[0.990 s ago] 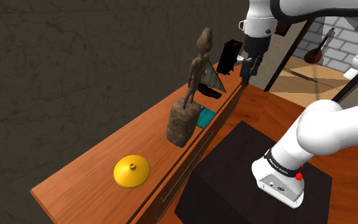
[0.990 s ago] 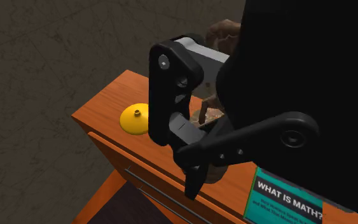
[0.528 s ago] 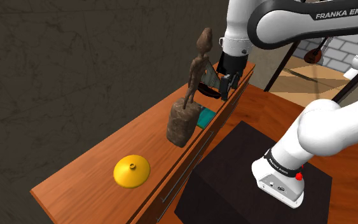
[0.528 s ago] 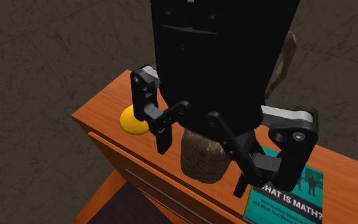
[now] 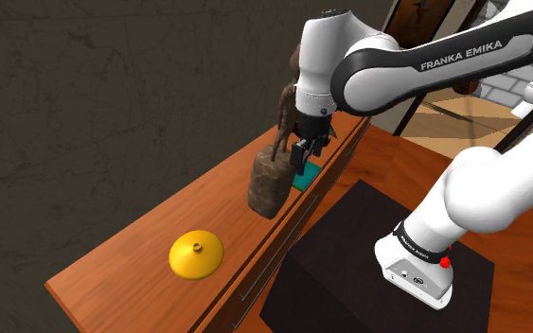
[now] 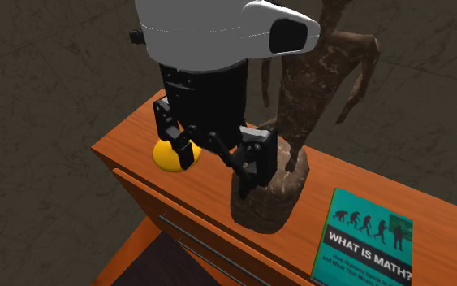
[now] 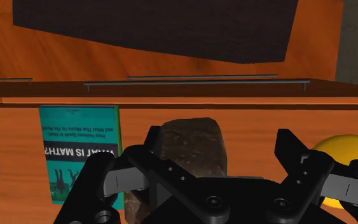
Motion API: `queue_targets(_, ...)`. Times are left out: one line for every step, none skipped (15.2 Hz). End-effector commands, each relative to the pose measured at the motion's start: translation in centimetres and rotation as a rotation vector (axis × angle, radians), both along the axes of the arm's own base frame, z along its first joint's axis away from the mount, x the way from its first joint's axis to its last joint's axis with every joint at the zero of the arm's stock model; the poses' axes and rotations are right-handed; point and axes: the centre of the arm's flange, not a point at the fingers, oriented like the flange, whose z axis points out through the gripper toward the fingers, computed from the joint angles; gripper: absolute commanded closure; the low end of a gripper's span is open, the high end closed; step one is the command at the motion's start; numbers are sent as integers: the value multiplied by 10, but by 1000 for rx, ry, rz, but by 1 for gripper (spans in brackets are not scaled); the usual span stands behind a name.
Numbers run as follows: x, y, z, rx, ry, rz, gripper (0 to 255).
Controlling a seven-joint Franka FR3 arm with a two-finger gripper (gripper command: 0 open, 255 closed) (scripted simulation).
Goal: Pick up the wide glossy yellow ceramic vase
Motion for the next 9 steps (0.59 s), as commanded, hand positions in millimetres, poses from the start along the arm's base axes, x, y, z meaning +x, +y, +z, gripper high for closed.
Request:
queue_targets(6,19,-15,7,-12,4,0)
queue_targets(10,29,-23,9,-17,6,0)
queue_targets(13,38,-30,11,-22,8,0)
queue_targets(16,47,-38,14,-27,11,0)
queue_targets(20,57,-46,16,-32,13,0)
queue_targets(23,66,-53,19,-37,15,0)
queue_targets(27,76,-61,21,-42,17,0)
queue_targets(30,85,-68,23,-47,20,0)
queue_targets(34,95,-76,26,-52,22,0)
